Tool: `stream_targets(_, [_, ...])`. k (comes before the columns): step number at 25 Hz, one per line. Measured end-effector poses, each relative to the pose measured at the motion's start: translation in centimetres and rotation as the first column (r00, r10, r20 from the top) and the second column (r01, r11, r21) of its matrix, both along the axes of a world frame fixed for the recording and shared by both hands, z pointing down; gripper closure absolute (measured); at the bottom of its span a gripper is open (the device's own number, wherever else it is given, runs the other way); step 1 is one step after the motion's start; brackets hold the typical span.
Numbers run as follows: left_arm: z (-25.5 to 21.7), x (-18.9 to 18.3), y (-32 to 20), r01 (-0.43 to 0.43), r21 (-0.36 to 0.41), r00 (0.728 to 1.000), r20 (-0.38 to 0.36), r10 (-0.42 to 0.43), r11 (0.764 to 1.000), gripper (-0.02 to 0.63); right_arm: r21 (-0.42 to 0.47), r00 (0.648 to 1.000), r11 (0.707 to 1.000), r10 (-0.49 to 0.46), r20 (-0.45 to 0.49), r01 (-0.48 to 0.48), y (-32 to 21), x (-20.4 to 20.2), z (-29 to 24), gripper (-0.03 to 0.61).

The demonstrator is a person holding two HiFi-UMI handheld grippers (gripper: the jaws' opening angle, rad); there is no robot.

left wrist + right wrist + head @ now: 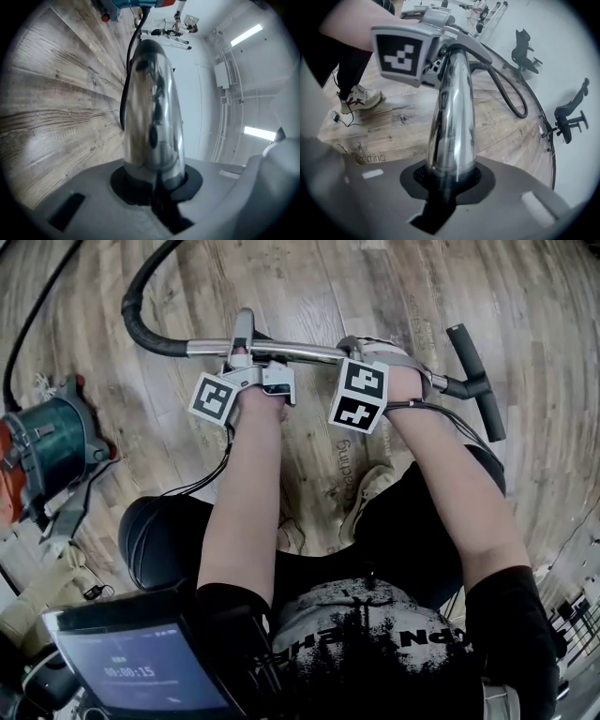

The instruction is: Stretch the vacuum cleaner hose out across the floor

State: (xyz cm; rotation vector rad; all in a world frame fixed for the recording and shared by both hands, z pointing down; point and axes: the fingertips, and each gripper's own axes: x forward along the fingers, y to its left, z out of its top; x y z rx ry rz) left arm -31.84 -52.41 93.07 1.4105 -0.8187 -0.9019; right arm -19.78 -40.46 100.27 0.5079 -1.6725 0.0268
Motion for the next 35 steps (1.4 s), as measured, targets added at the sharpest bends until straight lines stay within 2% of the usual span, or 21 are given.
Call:
stream_targets(3, [-1.5, -1.1, -1.1, 0.006, 0.040, 1.000, 0.014, -0.006, 0.999, 0.574, -0.012, 0.999, 1.000, 0.023, 0.041, -0.023, 0.0, -0.6, -0.4, 0.494])
stream_targets(11, [-4.2, -1.5, -1.7, -0.012, 0.072, 0.998, 0.065, 0.008, 0.997, 0.574, -0.004, 0.995, 0.999, 0.034, 0.096, -0.034, -0.8, -1.7, -2.1, 0.494])
stream_targets(17, [-10.7, -1.5, -2.6, -0.051, 0.098, 0.994, 0.097, 0.042, 0.994, 0.574, 0.013, 0.990, 0.998, 0.053, 0.127, -0.056, -1.6, -2.6, -7.9, 0.492])
stream_targets(23, [-22.2, -1.2, -1.2, -0.082, 0.064, 0.990, 0.119, 0.074, 0.995, 0.574, -0.025, 0.984, 0.997, 0.080, 0.162, -0.077, 0.7, -3.0, -19.0, 0.492])
stream_targets(28, [-34.7, 0.2, 1.4, -0.115, 0.050, 0.986, 0.124, 0.109, 0.992, 0.571, -0.066, 0.974, 0.994, 0.102, 0.202, -0.091, 3.9, -2.6, -31.4, 0.491])
stream_targets(32, [-46.1, 2.1, 3.6, -0.154, 0.079, 0.979, 0.145, 0.141, 0.985, 0.568, -0.116, 0.956, 0.988, 0.131, 0.264, -0.103, 6.6, -1.7, -42.3, 0.491])
stream_targets(35, [-54.5, 4.2, 5.9, -0.177, 0.122, 0.978, 0.133, 0.161, 0.976, 0.569, -0.180, 0.932, 0.978, 0.161, 0.326, -0.106, 9.5, -0.6, -50.3, 0.491])
